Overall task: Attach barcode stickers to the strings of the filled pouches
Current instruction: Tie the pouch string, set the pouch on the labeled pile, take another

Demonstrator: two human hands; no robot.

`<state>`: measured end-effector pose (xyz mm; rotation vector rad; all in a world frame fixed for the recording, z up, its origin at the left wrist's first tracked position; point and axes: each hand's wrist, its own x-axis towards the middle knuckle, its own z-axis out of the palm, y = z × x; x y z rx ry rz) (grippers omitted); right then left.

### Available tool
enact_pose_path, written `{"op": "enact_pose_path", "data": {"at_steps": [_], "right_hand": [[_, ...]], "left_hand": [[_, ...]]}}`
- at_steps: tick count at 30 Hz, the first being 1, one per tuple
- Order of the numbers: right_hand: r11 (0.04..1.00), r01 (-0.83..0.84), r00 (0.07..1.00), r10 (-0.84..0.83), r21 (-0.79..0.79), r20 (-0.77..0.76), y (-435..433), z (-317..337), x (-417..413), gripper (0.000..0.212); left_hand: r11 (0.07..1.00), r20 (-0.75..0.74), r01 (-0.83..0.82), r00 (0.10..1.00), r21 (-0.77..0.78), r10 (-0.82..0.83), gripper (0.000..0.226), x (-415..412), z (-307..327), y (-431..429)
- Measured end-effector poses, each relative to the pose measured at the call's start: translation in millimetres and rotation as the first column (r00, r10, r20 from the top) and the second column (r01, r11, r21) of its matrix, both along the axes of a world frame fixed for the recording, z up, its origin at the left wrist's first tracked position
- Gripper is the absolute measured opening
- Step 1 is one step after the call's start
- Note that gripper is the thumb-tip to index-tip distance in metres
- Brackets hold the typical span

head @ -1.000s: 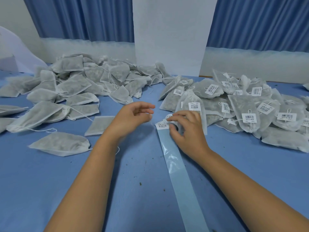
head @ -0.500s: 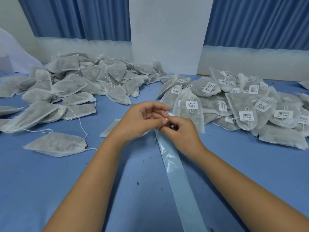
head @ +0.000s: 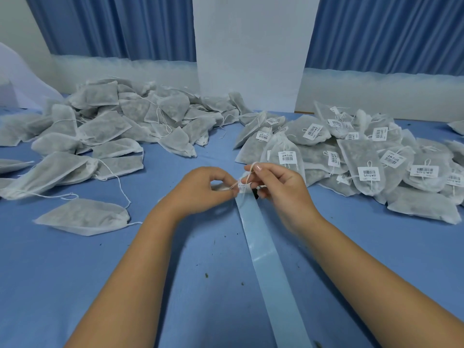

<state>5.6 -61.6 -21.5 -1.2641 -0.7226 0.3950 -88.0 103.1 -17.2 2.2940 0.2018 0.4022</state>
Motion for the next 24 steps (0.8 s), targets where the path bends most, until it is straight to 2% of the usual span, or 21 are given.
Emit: {"op": "enact_pose_path", "data": {"at_steps": [4,7,10,12,15,18,21,24], "right_hand": [[0.997,0.011,0.988,0.001,0.078,-0.151,0.4,4.9,1.8,0.026],[0.987,0.052,0.945,0.002,0.154,-0.327,-1.2,9.2,6.6,0.019],[0.979,0.144,0.918,-0.077,0.146,-0.39,-3.3,10.8,13.5,0.019],[0.977,0.2,0.926,-0.164,0.073,-0.341,-3.9,9.8,15.9,0.035],[0.969,0.249,0.956,-0.248,-0.014,-0.158,-5.2,7.0,15.4,0.054],[0.988,0.153,0.988,-0.153,-0.03,-0.015,-5.3,5.0,9.8,0.065],[0.988,0.031,0.996,-0.017,-0.153,0.089,-3.1,3.4,3.1,0.053],[0.968,-0.027,0.996,0.047,-0.248,0.078,0.7,0.8,-2.2,0.03]], "left_hand": [[0.999,0.058,0.019,0.998,0.037,-0.021,0.004,-0.9,0.0,3.1],[0.999,0.092,0.022,0.996,-0.031,-0.019,0.005,-2.4,1.7,4.2],[0.998,0.133,0.015,0.991,-0.058,-0.008,0.009,-4.0,4.9,4.0],[0.996,0.181,0.009,0.984,-0.085,0.006,0.011,-4.6,6.8,2.2],[0.997,0.213,-0.015,0.977,-0.069,0.03,0.016,-5.3,8.1,0.7],[0.999,0.181,-0.006,0.983,-0.034,0.012,0.018,-4.9,8.0,1.0],[0.999,0.155,0.036,0.987,-0.006,-0.034,0.017,-2.9,7.1,-3.2],[0.998,0.166,0.055,0.984,0.029,-0.059,0.019,-1.7,6.9,-5.4]]}}
